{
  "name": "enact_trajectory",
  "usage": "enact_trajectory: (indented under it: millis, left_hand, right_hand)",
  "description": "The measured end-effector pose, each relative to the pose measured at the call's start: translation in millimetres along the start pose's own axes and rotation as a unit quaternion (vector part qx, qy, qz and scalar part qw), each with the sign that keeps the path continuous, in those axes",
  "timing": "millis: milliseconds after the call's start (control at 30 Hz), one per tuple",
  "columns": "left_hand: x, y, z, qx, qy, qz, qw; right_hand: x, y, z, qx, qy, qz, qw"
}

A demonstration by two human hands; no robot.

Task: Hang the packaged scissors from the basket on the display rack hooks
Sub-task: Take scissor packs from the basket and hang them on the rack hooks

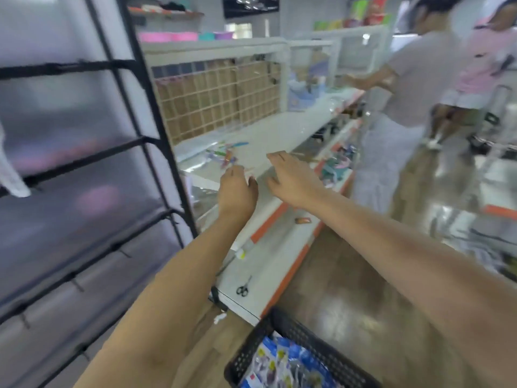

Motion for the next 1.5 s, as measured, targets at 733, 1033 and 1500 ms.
enact_trajectory:
  millis: [733, 1033, 1500]
  left_hand:
    - [327.8, -123.6, -366.1, -0.042, -0.518, -0.028, 0.854]
    - [450.3, -254.2, -481.8, -0.071, -0.604, 0.007, 0.794]
    - [528.0, -381.3, -649.5, -0.055, -0.640, 0.047, 0.765]
  right_hand:
    - [389.5, 229.5, -361.0, -0.188, -0.290, -0.521, 0.781]
    - [523.8, 236.4, -542.3, -0.243, -0.306, -0.624, 0.677]
    - [561.0, 269.1, -780.2, -0.313, -0.160, -0.701, 0.620]
Point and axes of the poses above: each hand's wrist, its own x-axis away from the middle knuckle, its own z-axis out of the back of the hand, y = z × x, the point moved 8 cm from there along -x, towards the middle knuckle, and after that the axes turned 8 degrees about -z, right-handed, at the moved point
